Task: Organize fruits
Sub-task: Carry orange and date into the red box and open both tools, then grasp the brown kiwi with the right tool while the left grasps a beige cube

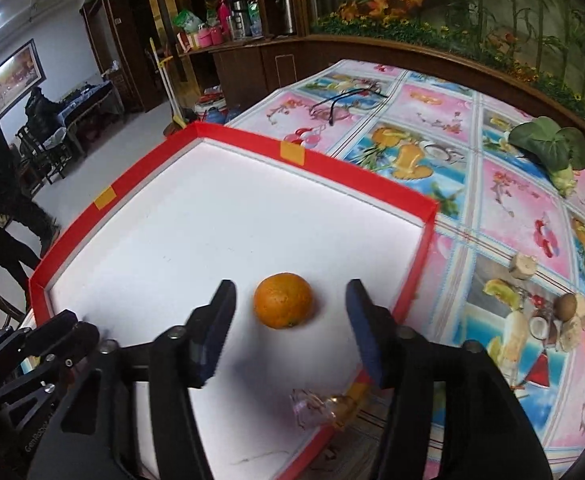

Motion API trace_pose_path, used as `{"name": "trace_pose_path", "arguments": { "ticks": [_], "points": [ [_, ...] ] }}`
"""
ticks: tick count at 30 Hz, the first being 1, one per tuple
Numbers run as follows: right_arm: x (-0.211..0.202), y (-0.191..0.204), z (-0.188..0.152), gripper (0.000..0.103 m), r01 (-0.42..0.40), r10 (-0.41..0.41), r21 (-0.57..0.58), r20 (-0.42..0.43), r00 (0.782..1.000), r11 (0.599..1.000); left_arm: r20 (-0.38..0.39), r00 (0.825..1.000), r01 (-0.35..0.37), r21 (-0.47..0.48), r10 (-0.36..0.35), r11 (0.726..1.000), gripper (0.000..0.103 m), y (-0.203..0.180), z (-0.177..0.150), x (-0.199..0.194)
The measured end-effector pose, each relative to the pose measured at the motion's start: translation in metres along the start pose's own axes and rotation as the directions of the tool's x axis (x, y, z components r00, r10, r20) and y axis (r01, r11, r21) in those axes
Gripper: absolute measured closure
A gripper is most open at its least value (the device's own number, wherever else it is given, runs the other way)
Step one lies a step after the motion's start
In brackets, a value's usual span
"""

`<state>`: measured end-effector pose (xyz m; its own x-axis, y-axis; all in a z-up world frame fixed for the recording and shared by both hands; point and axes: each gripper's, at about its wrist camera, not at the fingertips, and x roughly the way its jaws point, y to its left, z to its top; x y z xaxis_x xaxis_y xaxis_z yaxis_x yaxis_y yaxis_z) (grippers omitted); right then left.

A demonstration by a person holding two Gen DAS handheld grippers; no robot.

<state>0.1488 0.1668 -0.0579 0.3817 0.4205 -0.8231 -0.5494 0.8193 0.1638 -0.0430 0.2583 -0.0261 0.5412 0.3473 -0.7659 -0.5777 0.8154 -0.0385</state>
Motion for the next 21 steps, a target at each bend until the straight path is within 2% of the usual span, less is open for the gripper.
{"name": "trace_pose_path", "arguments": {
  "ticks": [2, 3, 6, 8, 11, 14, 17, 21],
  "points": [
    [-0.022, -0.009, -0.004, 0.039, 0.005, -0.005, 0.011, 0.042, 0.999, 1.0, 0.038, 0.999, -0.012, -0.025, 0.013, 1.0, 0.053, 0.004, -0.001, -0.013],
    [-0.034, -0.014, -0.007, 0.038, 0.003, -0.005, 0.019, 0.064, 0.998, 1.0, 0.06, 0.998, -0.008, -0.039, 0.01, 0.999, 0.051, 0.005, -0.002, -0.021],
    [-0.081, -0.038, -0.026, 0.029, 0.006, -0.016, 0.074, 0.139, 0.99, 0.997, 0.125, 0.992, 0.022, -0.076, -0.012, 0.997, 0.041, 0.003, -0.006, -0.042],
    [-0.11, -0.056, -0.045, 0.022, 0.022, -0.042, 0.113, 0.178, 0.983, 0.993, 0.161, 0.987, 0.043, -0.087, -0.028, 0.995, 0.033, -0.007, -0.009, -0.052],
    [-0.148, -0.089, -0.084, 0.02, 0.069, -0.104, 0.173, 0.201, 0.974, 0.983, 0.198, 0.978, 0.083, -0.058, -0.07, 0.995, 0.028, -0.034, -0.018, -0.065],
    [-0.172, -0.127, -0.119, 0.02, 0.127, -0.175, 0.246, 0.184, 0.967, 0.961, 0.186, 0.973, 0.136, 0.015, -0.137, 0.991, 0.026, -0.068, -0.03, -0.07],
    [-0.19, -0.177, -0.152, 0.02, 0.202, -0.261, 0.332, 0.145, 0.954, 0.921, 0.132, 0.969, 0.199, 0.098, -0.211, 0.975, 0.026, -0.105, -0.041, -0.068],
    [-0.2, -0.229, -0.173, 0.021, 0.271, -0.336, 0.425, 0.085, 0.938, 0.864, 0.067, 0.964, 0.236, 0.215, -0.256, 0.947, 0.026, -0.146, -0.058, -0.065]
  ]
}}
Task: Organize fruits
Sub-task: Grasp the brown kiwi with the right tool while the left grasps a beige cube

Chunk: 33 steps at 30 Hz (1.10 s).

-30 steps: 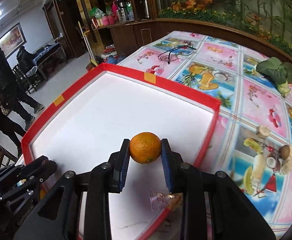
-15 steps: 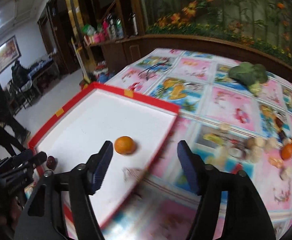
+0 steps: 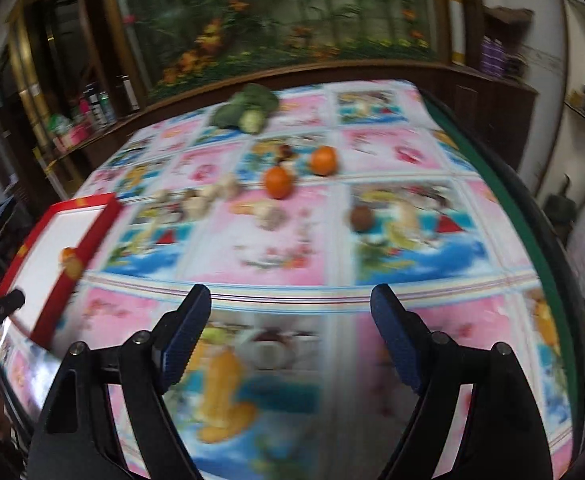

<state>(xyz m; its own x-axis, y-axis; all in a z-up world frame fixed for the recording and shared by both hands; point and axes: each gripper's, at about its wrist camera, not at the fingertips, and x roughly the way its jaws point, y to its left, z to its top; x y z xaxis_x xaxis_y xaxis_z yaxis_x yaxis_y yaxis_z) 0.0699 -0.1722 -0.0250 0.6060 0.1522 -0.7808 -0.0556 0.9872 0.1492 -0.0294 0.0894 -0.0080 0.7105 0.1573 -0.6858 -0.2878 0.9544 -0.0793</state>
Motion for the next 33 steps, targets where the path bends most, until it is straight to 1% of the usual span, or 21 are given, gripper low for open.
{"name": "trace_pose_path", "arguments": {
  "ticks": [1, 4, 8, 13, 15, 17, 21, 22, 25, 27, 28, 30, 33],
  "points": [
    [0.001, -0.01, 0.001, 0.021, 0.01, -0.01, 0.014, -0.002, 1.0, 1.0, -0.014, 1.0, 0.01, 0.016, -0.01, 1.0, 0.026, -0.007, -0.002, 0.003],
    [0.005, -0.027, 0.007, 0.021, 0.021, -0.021, 0.031, 0.002, 1.0, 0.999, -0.05, 0.999, 0.024, 0.024, -0.023, 0.999, 0.026, -0.015, -0.004, 0.012],
    [0.008, -0.029, 0.016, 0.021, 0.021, -0.021, 0.009, 0.016, 1.0, 1.0, -0.072, 0.997, 0.026, 0.024, -0.024, 0.999, 0.026, -0.023, -0.002, 0.022],
    [0.021, -0.028, 0.021, 0.021, 0.033, -0.033, -0.031, 0.006, 0.999, 0.999, -0.091, 0.995, 0.034, 0.029, -0.032, 0.999, 0.026, -0.039, -0.002, 0.035],
    [0.031, -0.03, 0.026, 0.026, 0.046, -0.046, -0.039, -0.011, 0.999, 0.998, -0.098, 0.994, 0.041, 0.032, -0.038, 0.999, 0.026, -0.045, -0.001, 0.04],
    [0.044, -0.034, 0.033, 0.038, 0.051, -0.052, -0.029, -0.04, 0.998, 0.998, -0.102, 0.994, 0.052, 0.039, -0.048, 0.998, 0.026, -0.051, 0.0, 0.044],
    [0.066, -0.037, 0.043, 0.044, 0.076, -0.078, -0.032, -0.075, 0.994, 0.997, -0.101, 0.993, 0.07, 0.066, -0.064, 0.995, 0.026, -0.067, 0.007, 0.05],
    [0.072, -0.038, 0.046, 0.049, 0.079, -0.082, -0.033, -0.084, 0.993, 0.996, -0.1, 0.993, 0.074, 0.078, -0.066, 0.994, 0.026, -0.073, 0.009, 0.053],
    [0.081, -0.038, 0.048, 0.056, 0.087, -0.089, -0.03, -0.097, 0.991, 0.996, -0.098, 0.992, 0.093, 0.112, -0.082, 0.989, 0.026, -0.095, 0.018, 0.06],
    [0.086, -0.04, 0.049, 0.065, 0.076, -0.078, -0.021, -0.109, 0.991, 0.997, -0.096, 0.99, 0.116, 0.133, -0.104, 0.984, 0.026, -0.111, 0.023, 0.065],
    [0.087, -0.041, 0.048, 0.075, 0.069, -0.071, -0.02, -0.114, 0.991, 0.997, -0.1, 0.988, 0.127, 0.145, -0.114, 0.981, 0.026, -0.121, 0.026, 0.07],
    [0.087, -0.042, 0.048, 0.076, 0.072, -0.075, -0.031, -0.111, 0.991, 0.997, -0.118, 0.986, 0.138, 0.156, -0.12, 0.978, 0.026, -0.135, 0.028, 0.077],
    [0.086, -0.044, 0.048, 0.076, 0.057, -0.06, -0.03, -0.106, 0.993, 0.998, -0.129, 0.983, 0.155, 0.171, -0.134, 0.973, 0.026, -0.153, 0.029, 0.085]
  ]
}}
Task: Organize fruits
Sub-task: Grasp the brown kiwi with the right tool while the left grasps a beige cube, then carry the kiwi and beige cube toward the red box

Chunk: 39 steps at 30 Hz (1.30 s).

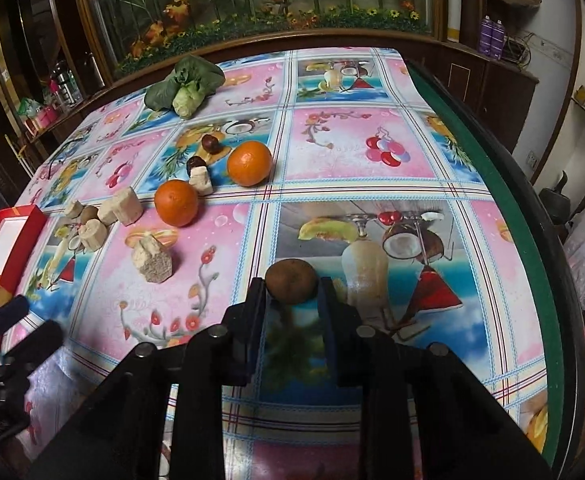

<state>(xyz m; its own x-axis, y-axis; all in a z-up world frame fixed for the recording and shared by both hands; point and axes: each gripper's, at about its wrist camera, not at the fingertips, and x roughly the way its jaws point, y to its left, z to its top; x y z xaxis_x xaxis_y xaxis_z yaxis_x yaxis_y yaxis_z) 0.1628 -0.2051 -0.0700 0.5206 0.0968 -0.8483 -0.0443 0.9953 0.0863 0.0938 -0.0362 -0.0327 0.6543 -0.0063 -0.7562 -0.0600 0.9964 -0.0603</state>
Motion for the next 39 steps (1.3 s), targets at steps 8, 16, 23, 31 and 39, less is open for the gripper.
{"name": "trace_pose_path", "arguments": {
  "ticks": [8, 16, 23, 31, 39],
  "points": [
    [-0.007, -0.012, 0.003, 0.075, -0.001, -0.001, 0.035, 0.03, 1.0, 0.999, 0.0, 1.0, 0.019, 0.045, -0.019, 0.999, 0.026, -0.038, 0.024, 0.028],
    [-0.009, -0.022, 0.005, 0.075, -0.001, -0.002, 0.067, 0.047, 0.999, 0.998, -0.012, 1.0, -0.008, 0.068, 0.008, 0.998, 0.066, -0.052, 0.031, 0.05],
    [-0.01, -0.024, 0.005, 0.076, -0.003, 0.0, 0.067, 0.052, 0.999, 0.998, -0.038, 0.999, -0.013, 0.079, 0.016, 0.997, 0.084, -0.044, 0.026, 0.043],
    [-0.007, -0.014, 0.001, 0.076, 0.032, -0.033, 0.017, 0.044, 0.998, 0.999, -0.04, 0.998, -0.037, 0.031, 0.039, 0.999, 0.084, -0.007, -0.003, 0.001],
    [-0.023, 0.01, -0.011, 0.076, 0.086, -0.085, -0.023, 0.032, 0.996, 0.996, 0.002, 0.998, -0.062, -0.016, 0.062, 0.998, 0.084, 0.026, -0.018, -0.037]
  ]
}}
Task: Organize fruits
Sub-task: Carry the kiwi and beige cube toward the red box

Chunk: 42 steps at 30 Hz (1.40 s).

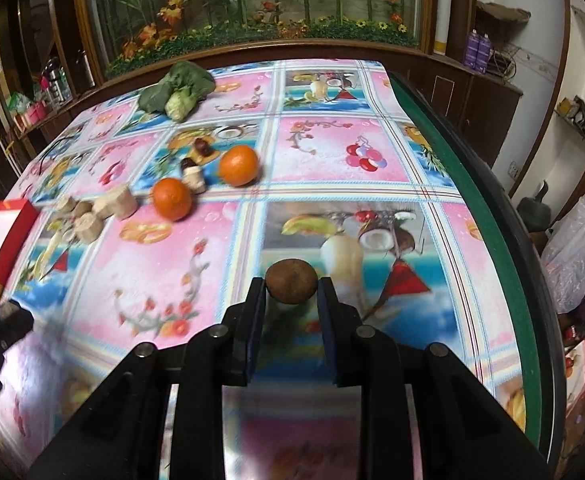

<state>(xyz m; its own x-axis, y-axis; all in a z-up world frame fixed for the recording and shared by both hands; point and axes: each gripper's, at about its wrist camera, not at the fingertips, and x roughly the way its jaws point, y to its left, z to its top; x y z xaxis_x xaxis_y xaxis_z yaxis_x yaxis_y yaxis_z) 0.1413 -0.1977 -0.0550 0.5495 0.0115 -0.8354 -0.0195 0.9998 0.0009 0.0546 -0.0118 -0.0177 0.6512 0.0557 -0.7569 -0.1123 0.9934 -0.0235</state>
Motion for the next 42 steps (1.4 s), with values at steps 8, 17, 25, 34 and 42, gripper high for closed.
{"name": "trace_pose_path", "arguments": {
  "ticks": [8, 17, 25, 34, 42],
  "points": [
    [-0.044, 0.029, -0.023, 0.075, -0.018, 0.019, -0.028, 0.039, 0.999, 0.999, 0.005, 1.0, 0.006, -0.04, -0.006, 0.999, 0.084, 0.025, -0.017, -0.013],
    [-0.066, 0.068, -0.045, 0.075, -0.058, 0.061, -0.055, 0.059, 0.996, 0.997, 0.035, 0.999, -0.006, -0.041, 0.007, 0.999, 0.084, 0.037, -0.028, -0.027],
    [-0.071, 0.086, -0.053, 0.075, -0.091, 0.095, -0.072, 0.062, 0.993, 0.993, 0.024, 0.999, -0.022, -0.058, 0.023, 0.998, 0.084, 0.049, -0.037, -0.026],
    [-0.067, 0.095, -0.054, 0.075, -0.135, 0.14, -0.068, 0.077, 0.987, 0.989, 0.003, 0.999, -0.05, -0.055, 0.05, 0.997, 0.084, 0.05, -0.043, -0.017],
    [-0.062, 0.096, -0.057, 0.075, -0.153, 0.158, -0.068, 0.068, 0.985, 0.986, -0.006, 0.999, -0.053, -0.055, 0.053, 0.997, 0.084, 0.05, -0.044, -0.014]
  ]
}}
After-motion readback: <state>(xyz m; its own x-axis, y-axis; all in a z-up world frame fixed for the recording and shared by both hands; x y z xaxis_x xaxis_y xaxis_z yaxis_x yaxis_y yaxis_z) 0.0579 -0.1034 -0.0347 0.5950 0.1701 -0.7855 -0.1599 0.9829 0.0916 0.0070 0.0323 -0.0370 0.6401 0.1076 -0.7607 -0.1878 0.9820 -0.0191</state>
